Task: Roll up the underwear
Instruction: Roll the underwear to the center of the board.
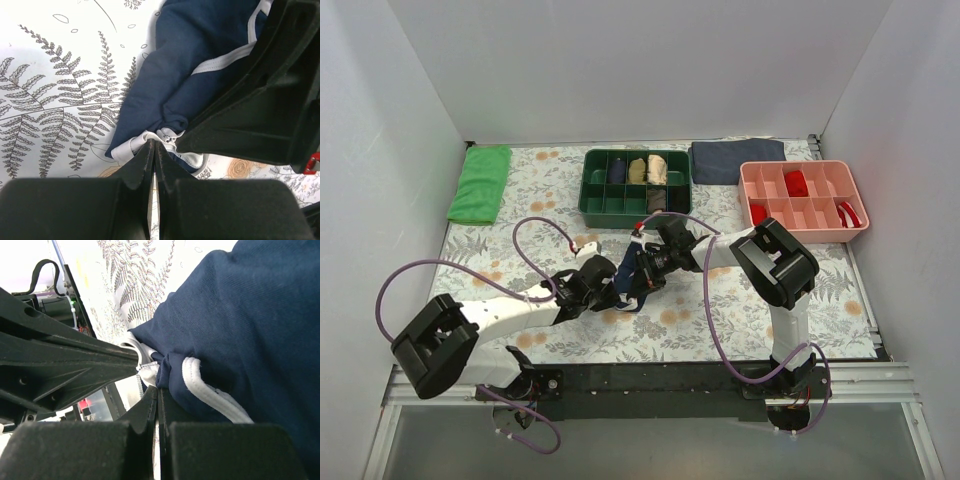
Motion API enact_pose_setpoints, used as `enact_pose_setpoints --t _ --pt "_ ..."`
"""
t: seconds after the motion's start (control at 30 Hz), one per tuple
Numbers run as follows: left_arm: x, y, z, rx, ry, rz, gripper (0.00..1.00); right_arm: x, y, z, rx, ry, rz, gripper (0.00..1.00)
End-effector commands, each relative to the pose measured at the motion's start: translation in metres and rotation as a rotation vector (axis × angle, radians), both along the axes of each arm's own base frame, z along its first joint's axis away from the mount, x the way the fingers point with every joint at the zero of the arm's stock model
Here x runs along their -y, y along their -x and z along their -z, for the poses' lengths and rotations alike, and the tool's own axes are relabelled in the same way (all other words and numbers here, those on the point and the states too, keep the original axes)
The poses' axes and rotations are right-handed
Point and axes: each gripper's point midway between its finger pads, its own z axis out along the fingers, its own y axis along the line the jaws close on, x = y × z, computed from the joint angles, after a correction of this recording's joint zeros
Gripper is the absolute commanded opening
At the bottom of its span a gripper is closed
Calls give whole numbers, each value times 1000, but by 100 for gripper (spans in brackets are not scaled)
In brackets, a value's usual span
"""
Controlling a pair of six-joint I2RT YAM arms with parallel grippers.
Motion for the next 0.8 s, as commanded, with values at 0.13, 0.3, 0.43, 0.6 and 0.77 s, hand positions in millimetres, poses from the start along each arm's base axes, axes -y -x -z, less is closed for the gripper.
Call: enact_pose_setpoints --t 0.13,0.3,0.43,0.6,0.77 --pt "8 -21 -3 47 -22 -43 0 3 -3 2 36 1 4 1" --pt "7 -21 6 24 -41 -47 0 8 -6 0 119 14 -2 16" --pt "7 -20 12 7 -49 -57 0 12 -22 -14 269 38 31 33" --pt "7 -18 22 -19 -67 -52 0 15 -29 -37 409 36 29 43" --pt "11 -20 23 -23 -71 -42 0 31 -40 -37 540 138 53 45"
